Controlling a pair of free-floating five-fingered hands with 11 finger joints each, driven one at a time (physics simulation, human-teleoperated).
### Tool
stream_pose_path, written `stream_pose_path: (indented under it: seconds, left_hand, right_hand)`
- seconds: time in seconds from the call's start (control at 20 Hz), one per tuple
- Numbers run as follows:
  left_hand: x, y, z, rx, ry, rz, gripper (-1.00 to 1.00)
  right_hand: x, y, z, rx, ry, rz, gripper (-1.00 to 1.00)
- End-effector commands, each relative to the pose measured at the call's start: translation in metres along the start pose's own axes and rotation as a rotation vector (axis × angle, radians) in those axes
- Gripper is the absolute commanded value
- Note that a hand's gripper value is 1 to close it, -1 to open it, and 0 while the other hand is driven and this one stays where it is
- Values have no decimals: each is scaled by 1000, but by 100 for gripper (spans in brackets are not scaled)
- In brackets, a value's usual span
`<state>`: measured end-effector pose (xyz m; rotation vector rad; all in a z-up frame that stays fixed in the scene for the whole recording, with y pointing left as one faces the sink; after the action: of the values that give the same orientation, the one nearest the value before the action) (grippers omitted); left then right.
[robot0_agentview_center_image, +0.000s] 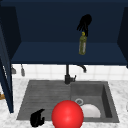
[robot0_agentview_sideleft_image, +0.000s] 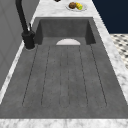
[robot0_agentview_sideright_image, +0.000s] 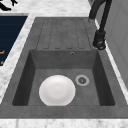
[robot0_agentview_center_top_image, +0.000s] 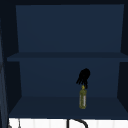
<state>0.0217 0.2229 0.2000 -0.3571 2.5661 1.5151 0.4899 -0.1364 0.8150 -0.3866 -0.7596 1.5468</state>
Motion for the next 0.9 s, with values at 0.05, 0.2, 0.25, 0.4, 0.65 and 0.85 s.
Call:
stream_pose_path:
  seconds: [0.05,0.2,0.25,0.4,0.65,0.85]
  left_hand:
    - [0,0,0,0,0,0,0]
    - [0,0,0,0,0,0,0]
    - [0,0,0,0,0,0,0]
    - [0,0,0,0,0,0,0]
    - [0,0,0,0,0,0,0]
    - [0,0,0,0,0,0,0]
  right_hand:
    - [3,-10,11,-23,31,42,-100]
    - [1,-15,17,0,25,50,-100]
    - [-1,-16,13,11,16,45,-100]
    - [-5,-18,2,42,-13,49,-100]
    - [-8,-12,-4,67,35,78,-100]
    - [-11,-11,-4,55,67,104,-100]
